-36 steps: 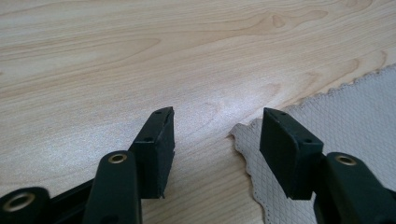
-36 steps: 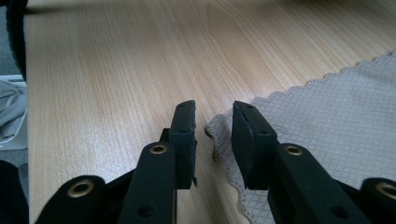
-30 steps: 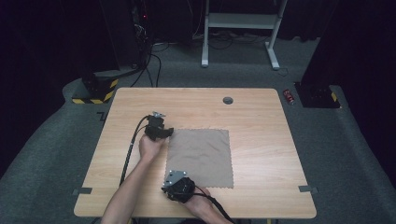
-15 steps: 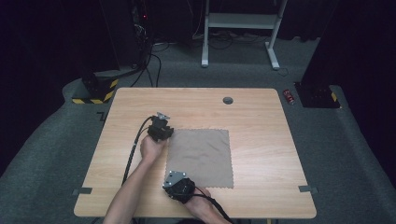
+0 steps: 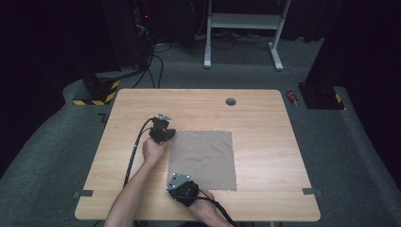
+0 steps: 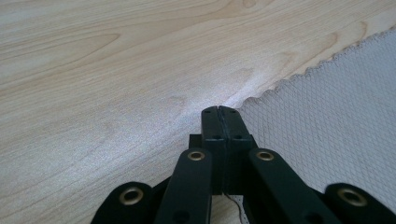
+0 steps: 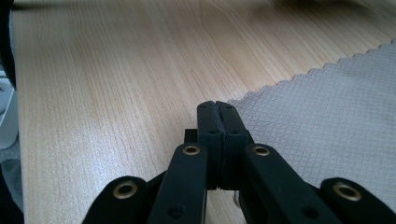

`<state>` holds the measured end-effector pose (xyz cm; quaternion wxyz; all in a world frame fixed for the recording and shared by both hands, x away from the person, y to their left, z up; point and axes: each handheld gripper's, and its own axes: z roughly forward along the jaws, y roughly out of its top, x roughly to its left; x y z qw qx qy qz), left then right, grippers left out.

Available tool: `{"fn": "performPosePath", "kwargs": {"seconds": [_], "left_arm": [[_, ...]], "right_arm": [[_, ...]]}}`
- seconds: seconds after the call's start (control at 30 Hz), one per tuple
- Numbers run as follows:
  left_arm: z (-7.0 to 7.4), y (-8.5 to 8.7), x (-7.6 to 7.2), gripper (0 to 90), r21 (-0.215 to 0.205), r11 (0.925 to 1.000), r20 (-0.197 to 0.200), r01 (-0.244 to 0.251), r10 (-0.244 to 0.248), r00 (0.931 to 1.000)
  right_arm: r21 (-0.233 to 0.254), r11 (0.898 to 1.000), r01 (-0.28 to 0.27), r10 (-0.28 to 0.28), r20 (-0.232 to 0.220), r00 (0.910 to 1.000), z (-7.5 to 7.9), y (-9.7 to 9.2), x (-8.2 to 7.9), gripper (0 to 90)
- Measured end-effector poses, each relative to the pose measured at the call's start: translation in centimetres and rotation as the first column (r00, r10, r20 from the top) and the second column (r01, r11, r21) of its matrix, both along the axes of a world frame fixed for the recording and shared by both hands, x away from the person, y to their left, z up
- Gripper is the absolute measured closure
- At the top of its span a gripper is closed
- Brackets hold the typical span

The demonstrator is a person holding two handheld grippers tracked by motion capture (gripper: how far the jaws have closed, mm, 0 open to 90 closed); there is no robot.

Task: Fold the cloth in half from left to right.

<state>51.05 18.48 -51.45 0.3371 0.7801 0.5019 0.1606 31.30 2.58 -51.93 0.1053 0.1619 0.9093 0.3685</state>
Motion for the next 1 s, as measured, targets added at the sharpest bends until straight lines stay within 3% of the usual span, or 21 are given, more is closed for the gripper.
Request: {"fn": "performPosePath", "kwargs": {"seconds": [0.27,0.6,0.7,1.0], "left_arm": [[1.1,0.7,-0.1,90.0,-0.072,0.9974,0.030,-0.006,0.008,0.9995],[3.1,0.8,-0.1,90.0,-0.086,0.9961,0.064,0.022,-0.016,0.9978],[3.5,1.0,-0.2,90.0,-0.107,0.9941,0.064,0.015,-0.009,0.9979],[4.9,3.7,-0.6,90.0,-0.107,0.9941,0.066,-0.021,0.028,0.9975]], "right_arm": [[0.022,1.000,0.009,-0.009,-0.008,0.9999,0.2,-0.6,0.1,89.7],[0.047,0.999,0.008,-0.008,-0.001,1.0000,1.1,-0.5,0.0,89.8],[0.062,0.998,0.003,-0.003,-0.005,1.0000,1.5,-0.5,0.2,89.8],[0.104,0.994,-0.027,0.028,-0.011,0.9995,2.8,0.7,0.3,89.9]]}}
